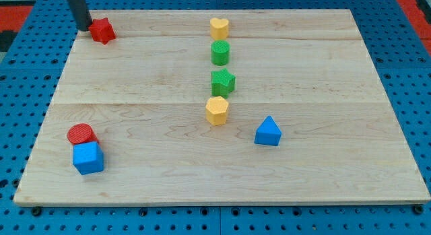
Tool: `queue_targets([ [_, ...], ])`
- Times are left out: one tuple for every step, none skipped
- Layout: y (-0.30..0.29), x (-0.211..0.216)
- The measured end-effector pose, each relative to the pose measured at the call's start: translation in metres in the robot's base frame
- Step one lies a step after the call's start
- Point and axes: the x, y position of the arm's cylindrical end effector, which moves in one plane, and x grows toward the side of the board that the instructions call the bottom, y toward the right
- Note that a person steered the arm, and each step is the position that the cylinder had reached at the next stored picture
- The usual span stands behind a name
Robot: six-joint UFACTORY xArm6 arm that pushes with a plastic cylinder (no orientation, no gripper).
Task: Slide the green circle towards the top right
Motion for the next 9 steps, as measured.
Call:
queue_targets([
  [-0.001, 0.019],
  [0.062, 0.015],
  [0.079, 0.019],
  [0.099, 0.065],
  [0.105, 0.070],
  [0.105, 0.070],
  [0.110, 0.060],
  [0.145, 0.055],
  [0.203, 0.060],
])
